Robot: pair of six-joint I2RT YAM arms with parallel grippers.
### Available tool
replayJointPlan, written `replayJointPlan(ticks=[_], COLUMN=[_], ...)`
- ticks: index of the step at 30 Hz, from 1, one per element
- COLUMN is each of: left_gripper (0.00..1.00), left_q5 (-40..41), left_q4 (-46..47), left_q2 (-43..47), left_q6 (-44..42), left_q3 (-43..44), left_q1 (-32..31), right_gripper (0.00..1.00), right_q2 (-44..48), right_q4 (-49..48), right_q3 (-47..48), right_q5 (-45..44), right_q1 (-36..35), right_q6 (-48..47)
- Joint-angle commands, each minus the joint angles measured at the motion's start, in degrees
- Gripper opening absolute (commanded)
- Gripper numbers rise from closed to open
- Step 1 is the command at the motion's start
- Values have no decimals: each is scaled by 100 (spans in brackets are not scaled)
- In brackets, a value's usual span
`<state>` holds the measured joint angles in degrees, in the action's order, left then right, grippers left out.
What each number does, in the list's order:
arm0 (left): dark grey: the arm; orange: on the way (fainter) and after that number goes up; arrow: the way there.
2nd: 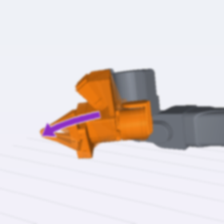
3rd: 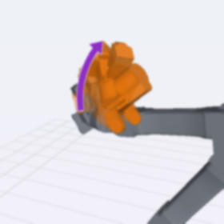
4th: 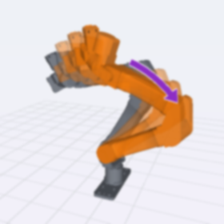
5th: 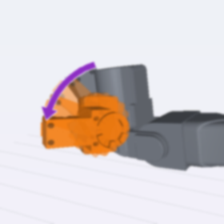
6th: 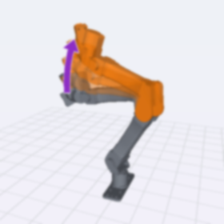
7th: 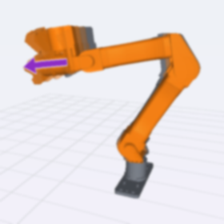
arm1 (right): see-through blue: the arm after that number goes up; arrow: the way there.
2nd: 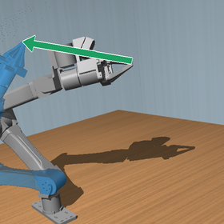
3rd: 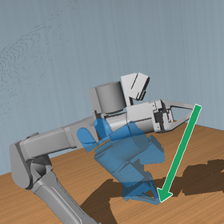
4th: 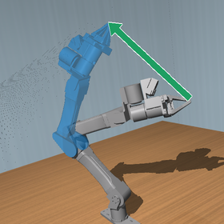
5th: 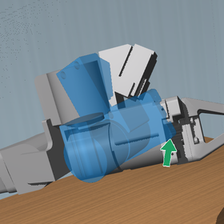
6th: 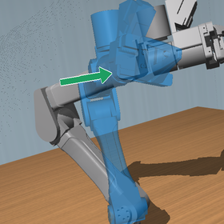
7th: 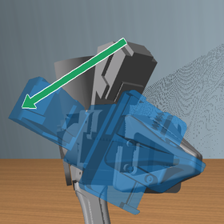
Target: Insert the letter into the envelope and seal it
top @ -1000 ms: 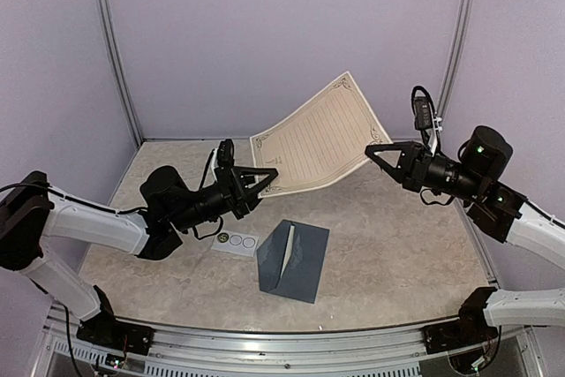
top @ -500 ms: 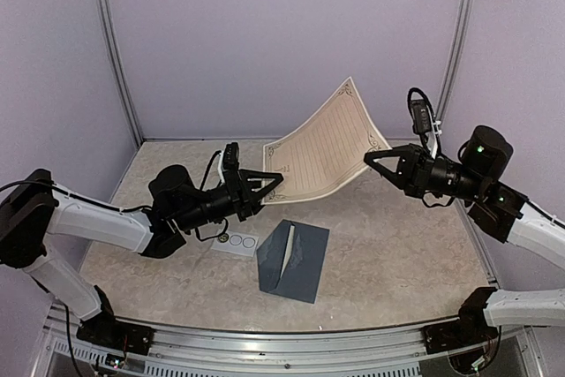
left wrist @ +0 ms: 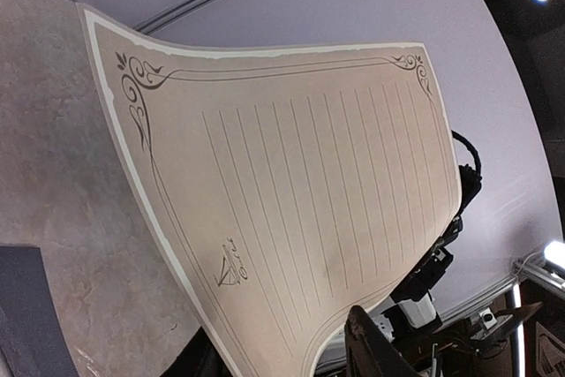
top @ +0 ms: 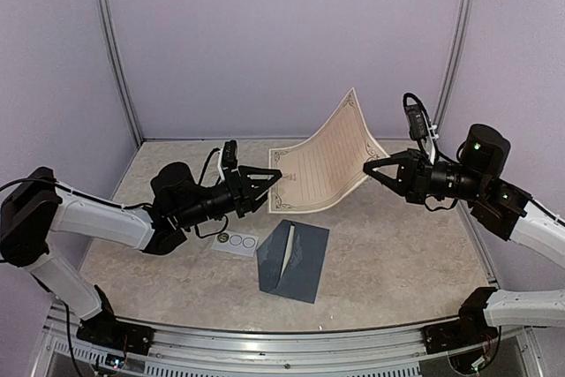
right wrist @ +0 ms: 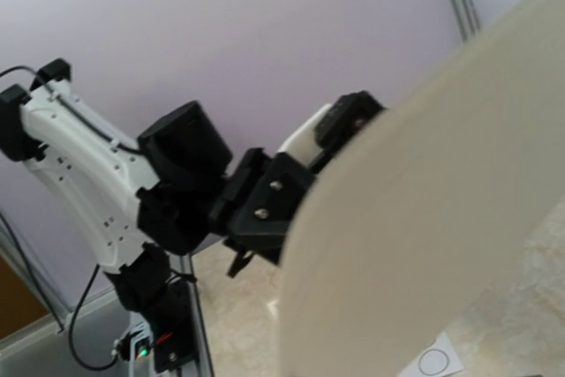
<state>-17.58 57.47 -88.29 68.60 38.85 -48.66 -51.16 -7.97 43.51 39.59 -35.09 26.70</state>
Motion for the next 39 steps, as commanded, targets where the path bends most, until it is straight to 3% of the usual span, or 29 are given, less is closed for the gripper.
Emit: replayJointPlan(ticks=[1, 3, 8, 13, 25, 39], left_gripper=[38, 32, 0, 0, 0, 0], left_q5=[-166, -254, -262, 183, 481, -70], left_q4=[125, 103, 7, -465, -1407, -1853], left_q2=[-239, -358, -486, -291, -112, -832], left_q6=[-46, -18, -57, -575, -663, -561], left_q3=[277, 359, 422, 382, 335, -202], left_q1=[25, 7, -31, -175, -301, -206], right_gripper=[0, 0, 0, 0, 0, 0], right_q2=[82, 67, -93, -603, -2050, -3802], right_q4=[-164, -294, -120, 1107, 1494, 396], right_q3=[58, 17, 144, 668, 1150, 495], right_q5=[336, 435, 361, -600, -857, -792], right_q1=[-60, -62, -62, -107, -967, -1679], right_q6=[37, 84, -90, -578, -1061, -430])
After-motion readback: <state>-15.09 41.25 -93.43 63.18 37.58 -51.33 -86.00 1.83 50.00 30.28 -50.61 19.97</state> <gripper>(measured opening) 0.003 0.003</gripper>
